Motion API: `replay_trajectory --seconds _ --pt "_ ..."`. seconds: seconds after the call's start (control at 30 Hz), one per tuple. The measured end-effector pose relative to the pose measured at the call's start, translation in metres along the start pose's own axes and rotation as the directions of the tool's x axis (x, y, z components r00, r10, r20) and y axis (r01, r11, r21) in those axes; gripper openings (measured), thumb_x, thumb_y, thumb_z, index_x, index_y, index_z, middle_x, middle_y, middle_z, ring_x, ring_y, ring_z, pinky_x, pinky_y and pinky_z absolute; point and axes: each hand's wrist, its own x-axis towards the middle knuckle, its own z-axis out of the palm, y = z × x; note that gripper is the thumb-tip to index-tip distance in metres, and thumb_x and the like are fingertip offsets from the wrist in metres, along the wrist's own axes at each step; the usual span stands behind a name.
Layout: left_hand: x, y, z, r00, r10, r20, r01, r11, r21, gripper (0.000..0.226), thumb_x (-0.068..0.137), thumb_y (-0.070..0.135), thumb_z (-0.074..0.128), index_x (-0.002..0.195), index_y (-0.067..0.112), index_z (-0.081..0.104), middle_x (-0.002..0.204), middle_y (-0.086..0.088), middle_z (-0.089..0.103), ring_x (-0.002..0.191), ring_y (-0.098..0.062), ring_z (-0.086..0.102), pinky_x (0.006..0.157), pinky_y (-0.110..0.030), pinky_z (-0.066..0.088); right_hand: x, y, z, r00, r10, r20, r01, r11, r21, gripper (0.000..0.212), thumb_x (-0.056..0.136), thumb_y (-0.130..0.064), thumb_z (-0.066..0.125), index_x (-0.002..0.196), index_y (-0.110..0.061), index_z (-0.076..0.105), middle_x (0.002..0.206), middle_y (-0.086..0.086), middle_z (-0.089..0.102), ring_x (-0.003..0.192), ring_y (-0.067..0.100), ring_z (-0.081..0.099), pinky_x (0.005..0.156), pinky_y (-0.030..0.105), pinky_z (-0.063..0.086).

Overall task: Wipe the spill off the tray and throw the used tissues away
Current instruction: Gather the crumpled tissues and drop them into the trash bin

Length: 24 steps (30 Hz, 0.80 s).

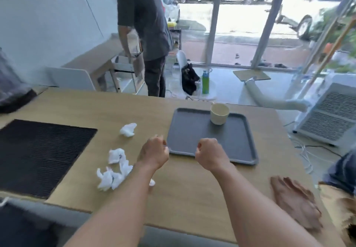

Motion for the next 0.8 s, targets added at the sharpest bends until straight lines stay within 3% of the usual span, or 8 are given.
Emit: replay_trajectory --seconds 0.17,0.27,0.43,0.6,0.7,0.8 --pt "0.013 -0.101 -0.021 0.954 -0.3 -0.03 0.301 0.948 0.107 0.018 0.086 0.022 0.049 0.099 0.018 0.06 0.109 -0.003 0.057 0.104 -0.026 0.051 0.082 -0.035 0.046 0.056 -0.074 0.047 0.984 -0.124 0.13 0.128 0.991 -0.026 0.017 0.081 -0.013 0.046 0.08 -0.006 0.061 0.094 0.016 0.063 0.084 0.036 0.062 0.066 0.033 0.049" --pt "0.016 -0.141 -0.026 0.899 -0.435 -0.05 0.437 0.885 0.163 0.015 0.087 0.028 0.048 0.098 0.021 0.056 0.111 0.001 0.049 0.105 -0.023 0.044 0.083 -0.035 0.043 0.081 -0.108 0.078 0.965 -0.192 0.18 0.2 0.979 -0.026 0.021 0.084 -0.014 0.048 0.098 -0.007 0.062 0.106 0.015 0.059 0.097 0.036 0.06 0.077 0.038 0.053" --pt "0.024 -0.17 -0.026 0.83 -0.553 -0.07 0.555 0.832 0.018 0.022 0.089 0.034 0.048 0.101 0.017 0.056 0.11 -0.002 0.044 0.101 -0.025 0.045 0.081 -0.035 0.043 0.105 -0.154 0.119 0.923 -0.291 0.253 0.312 0.949 -0.043 0.031 0.091 -0.021 0.053 0.119 -0.007 0.054 0.12 0.011 0.048 0.098 0.035 0.058 0.074 0.036 0.048" --pt "0.036 -0.191 -0.025 0.836 -0.542 -0.081 0.538 0.84 -0.071 0.015 0.09 0.02 0.049 0.101 0.015 0.058 0.107 -0.005 0.047 0.094 -0.025 0.049 0.08 -0.036 0.046 0.137 -0.183 0.149 0.869 -0.431 0.245 0.451 0.892 -0.029 0.05 0.089 -0.026 0.06 0.136 -0.017 0.045 0.133 0.008 0.038 0.112 0.031 0.051 0.075 0.034 0.046" --pt "0.044 -0.199 -0.021 0.857 -0.507 -0.091 0.501 0.861 -0.085 0.017 0.087 0.014 0.05 0.102 0.015 0.06 0.106 -0.003 0.048 0.09 -0.023 0.049 0.074 -0.03 0.041 0.156 -0.193 0.165 0.813 -0.48 0.33 0.519 0.854 -0.037 0.056 0.091 -0.026 0.058 0.143 -0.03 0.039 0.153 0.002 0.023 0.129 0.031 0.036 0.088 0.041 0.046" --pt "0.051 -0.202 -0.019 0.883 -0.465 -0.068 0.46 0.884 -0.079 0.025 0.084 0.013 0.054 0.108 0.014 0.06 0.11 -0.002 0.047 0.094 -0.023 0.051 0.077 -0.028 0.041 0.17 -0.199 0.178 0.757 -0.497 0.425 0.575 0.815 -0.069 0.057 0.094 -0.022 0.057 0.146 -0.033 0.036 0.158 -0.002 0.019 0.134 0.03 0.03 0.099 0.042 0.042"
